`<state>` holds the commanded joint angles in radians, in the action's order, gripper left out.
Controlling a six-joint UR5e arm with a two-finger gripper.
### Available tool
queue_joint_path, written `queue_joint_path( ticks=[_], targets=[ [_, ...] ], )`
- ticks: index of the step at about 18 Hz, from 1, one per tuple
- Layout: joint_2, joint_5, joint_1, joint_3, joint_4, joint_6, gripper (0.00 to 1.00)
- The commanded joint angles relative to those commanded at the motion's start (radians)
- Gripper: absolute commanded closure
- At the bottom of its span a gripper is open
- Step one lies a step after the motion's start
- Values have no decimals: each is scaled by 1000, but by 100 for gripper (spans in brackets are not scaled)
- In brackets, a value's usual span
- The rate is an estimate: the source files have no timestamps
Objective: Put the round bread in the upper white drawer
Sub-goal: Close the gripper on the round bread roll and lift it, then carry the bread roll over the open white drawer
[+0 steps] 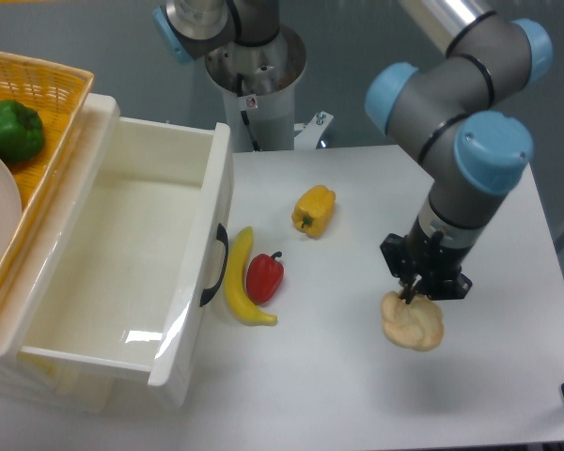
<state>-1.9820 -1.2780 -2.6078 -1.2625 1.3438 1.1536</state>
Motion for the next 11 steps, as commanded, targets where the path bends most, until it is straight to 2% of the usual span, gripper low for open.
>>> queue_joint_path(
  ticks=[2, 11],
  targets=[
    [34, 34, 17, -8, 0, -32, 100],
    [201, 212, 90, -124, -2, -124, 100]
  ],
)
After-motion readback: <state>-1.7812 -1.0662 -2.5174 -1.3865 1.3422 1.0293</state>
